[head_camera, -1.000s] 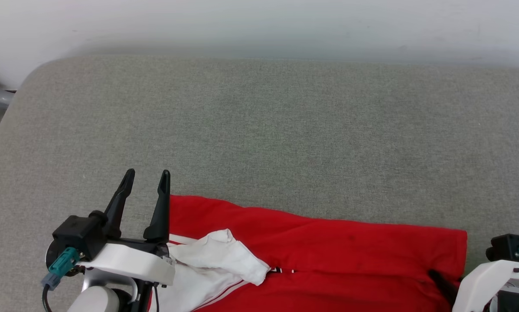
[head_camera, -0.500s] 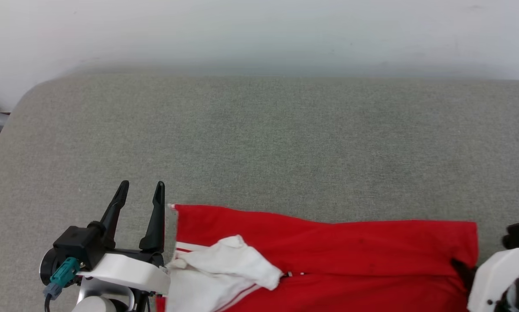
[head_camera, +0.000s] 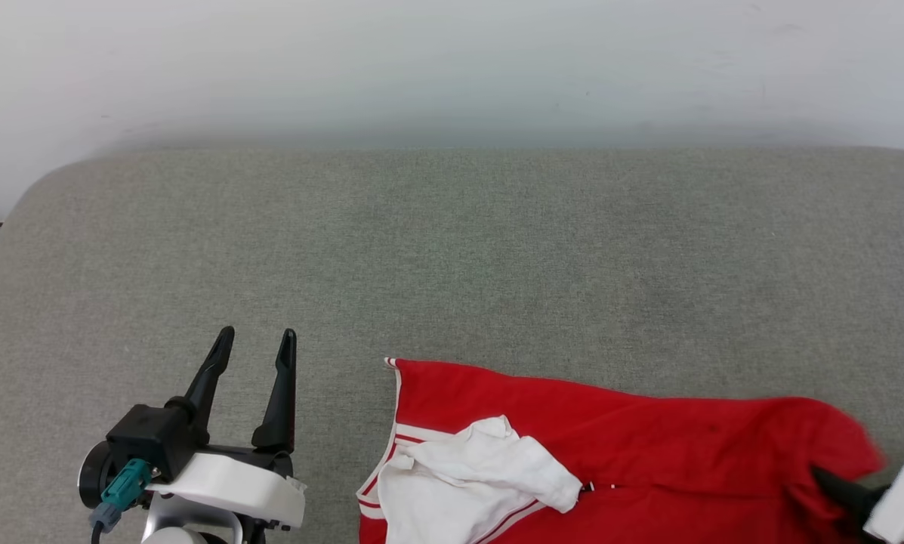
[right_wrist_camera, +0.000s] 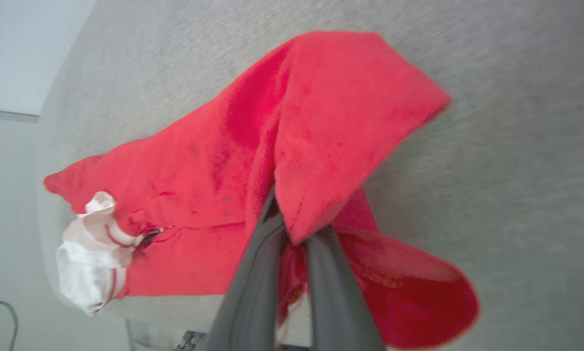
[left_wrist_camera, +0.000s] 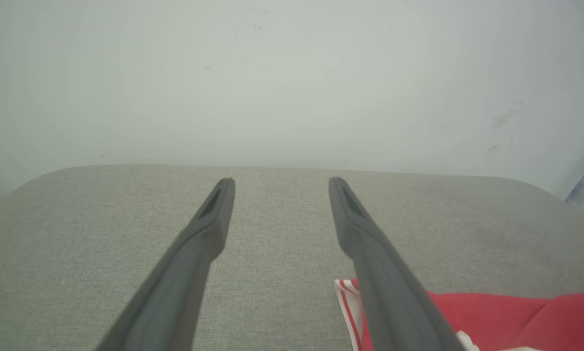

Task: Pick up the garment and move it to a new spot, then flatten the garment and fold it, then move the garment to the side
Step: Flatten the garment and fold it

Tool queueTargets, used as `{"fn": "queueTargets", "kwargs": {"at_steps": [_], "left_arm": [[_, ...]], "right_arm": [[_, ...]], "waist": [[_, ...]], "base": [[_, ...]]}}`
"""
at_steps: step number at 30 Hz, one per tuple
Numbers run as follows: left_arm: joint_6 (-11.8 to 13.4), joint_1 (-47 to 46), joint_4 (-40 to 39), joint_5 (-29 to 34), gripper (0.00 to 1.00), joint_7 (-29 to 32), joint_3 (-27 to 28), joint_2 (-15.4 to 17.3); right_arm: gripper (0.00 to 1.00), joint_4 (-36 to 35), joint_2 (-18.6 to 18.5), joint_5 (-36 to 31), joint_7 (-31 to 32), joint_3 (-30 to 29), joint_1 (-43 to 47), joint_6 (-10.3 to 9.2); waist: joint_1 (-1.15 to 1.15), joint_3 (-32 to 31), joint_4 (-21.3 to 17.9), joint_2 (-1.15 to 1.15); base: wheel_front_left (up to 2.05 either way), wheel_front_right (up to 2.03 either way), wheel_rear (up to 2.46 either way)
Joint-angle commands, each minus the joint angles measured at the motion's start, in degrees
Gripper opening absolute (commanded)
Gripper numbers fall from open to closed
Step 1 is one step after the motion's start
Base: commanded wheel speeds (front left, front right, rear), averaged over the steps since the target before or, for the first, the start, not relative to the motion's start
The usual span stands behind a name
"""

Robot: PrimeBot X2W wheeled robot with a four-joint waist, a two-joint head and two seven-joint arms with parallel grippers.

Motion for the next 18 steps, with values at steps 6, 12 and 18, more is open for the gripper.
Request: {"fn": "queueTargets", "kwargs": {"at_steps": [6,12,18], "left_arm": [[0.0,0.2,0.1,0.2,1.0,0.1,-0.5,-0.3],[-0.4,-1.0,0.3,0.4,1.0,0.4,-1.2,-0.4],[-1.1,-2.8,0.8,0.2,1.0,0.3,-1.6,-0.9]], "right_arm": [[0.0,-3.5,6.0,17.5,11.6,0.5,-2.3,-0.02],[0.0,-2.1,6.8,32.0,14.5,6.3,-3.3,-0.02],[0.0,-1.1,6.7,42.3,8.9,21.2,-5.9,-0.02]], "waist": [[0.0,-0.2,0.5,0.0],[0.0,0.1,2.2,0.0],[0.0,1.8,4.9,0.0]], "base": [[0.0,0.0,0.0],[0.0,0.0,0.0],[0.0,0.0,0.0]]}}
